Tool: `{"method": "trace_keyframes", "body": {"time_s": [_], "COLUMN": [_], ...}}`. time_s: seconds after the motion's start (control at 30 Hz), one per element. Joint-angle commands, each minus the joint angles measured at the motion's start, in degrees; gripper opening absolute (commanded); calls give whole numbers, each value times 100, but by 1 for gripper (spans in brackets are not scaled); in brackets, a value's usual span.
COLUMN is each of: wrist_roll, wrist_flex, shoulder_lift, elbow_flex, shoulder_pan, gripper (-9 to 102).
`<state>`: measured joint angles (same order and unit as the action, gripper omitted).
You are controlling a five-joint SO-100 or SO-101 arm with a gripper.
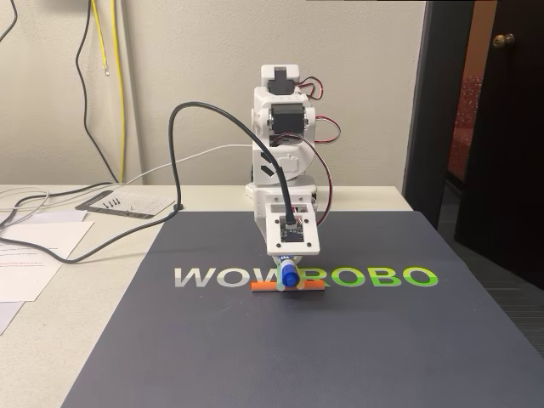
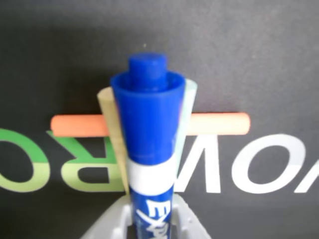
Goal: Pick up the blue marker.
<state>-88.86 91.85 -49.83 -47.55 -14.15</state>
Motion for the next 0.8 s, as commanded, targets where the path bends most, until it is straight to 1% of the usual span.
{"method": "trace_keyframes", "body": {"time_s": [0.0,0.03,0.1,0.13,0.43,0.77], "wrist_roll": [220,299,457,624,1318,2021], "wrist_flex": [914,1397,2522,2558,2549,2549], "shoulder_lift": [167,510,1494,1608,659,-905], "elbow_flex": [1389,2153,4307,4623,4043,3032], "shoulder_pan": [-97,-123,-185,-211,-431,-483], "gripper": [0,0,0,0,0,0]}}
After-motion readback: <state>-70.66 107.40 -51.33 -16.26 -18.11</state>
